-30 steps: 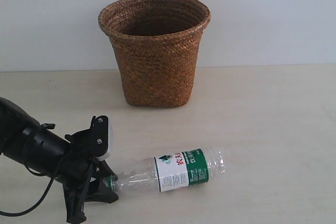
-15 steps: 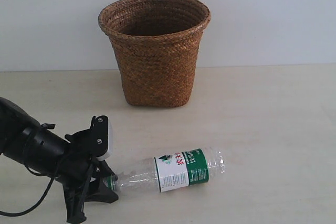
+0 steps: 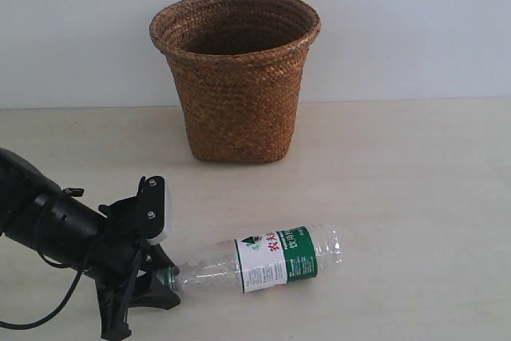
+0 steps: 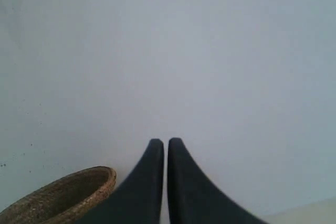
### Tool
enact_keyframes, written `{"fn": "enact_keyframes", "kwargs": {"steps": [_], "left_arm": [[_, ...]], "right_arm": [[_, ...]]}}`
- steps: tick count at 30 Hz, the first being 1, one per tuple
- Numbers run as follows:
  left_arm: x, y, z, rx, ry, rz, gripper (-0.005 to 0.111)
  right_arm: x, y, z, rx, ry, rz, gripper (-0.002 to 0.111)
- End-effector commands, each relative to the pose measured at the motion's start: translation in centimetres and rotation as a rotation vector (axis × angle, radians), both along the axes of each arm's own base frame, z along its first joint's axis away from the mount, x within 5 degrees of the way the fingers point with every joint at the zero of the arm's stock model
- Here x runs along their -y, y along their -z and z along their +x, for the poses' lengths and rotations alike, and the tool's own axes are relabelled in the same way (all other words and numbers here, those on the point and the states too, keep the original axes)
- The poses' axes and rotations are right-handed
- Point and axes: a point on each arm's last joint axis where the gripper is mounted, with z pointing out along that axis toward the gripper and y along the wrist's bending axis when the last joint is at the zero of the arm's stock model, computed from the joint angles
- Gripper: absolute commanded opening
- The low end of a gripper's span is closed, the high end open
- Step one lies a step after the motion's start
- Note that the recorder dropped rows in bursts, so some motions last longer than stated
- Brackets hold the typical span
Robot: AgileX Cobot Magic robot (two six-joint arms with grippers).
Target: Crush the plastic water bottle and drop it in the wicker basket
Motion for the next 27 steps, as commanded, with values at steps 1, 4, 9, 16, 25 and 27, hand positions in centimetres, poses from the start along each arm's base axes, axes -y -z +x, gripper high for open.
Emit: {"fn": "enact_keyframes", "kwargs": {"steps": [1, 4, 9, 16, 25, 27], "left_arm": [[0.2, -0.1, 0.0, -0.006, 0.002, -0.013, 0.004], [0.2, -0.1, 0.0, -0.006, 0.002, -0.013, 0.004], [0.2, -0.1, 0.0, -0.006, 0.002, -0.013, 0.004], [0.2, -0.1, 0.0, -0.006, 0.002, -0.013, 0.004], [0.2, -0.1, 0.0, -0.006, 0.002, -0.013, 0.004], [0.2, -0.1, 0.0, -0.006, 0.002, -0.013, 0.004]], "right_arm": [[-0.5, -2.6, 3.2, 0.012, -0.009, -0.078, 0.000], [-0.7, -3.0, 6.3, -0.025, -0.023, -0.045, 0.000], [-1.1, -2.7, 11.7, -0.094, -0.046, -0.051, 0.000], [-1.6, 2.2, 18.7, -0.617, -0.061, -0.193, 0.000], [-5.1, 4.9, 22.2, -1.315, -0.175, -0.592, 0.000], [-7.0, 4.6, 22.3, -1.383, -0.264, -0.670, 0.000]]}}
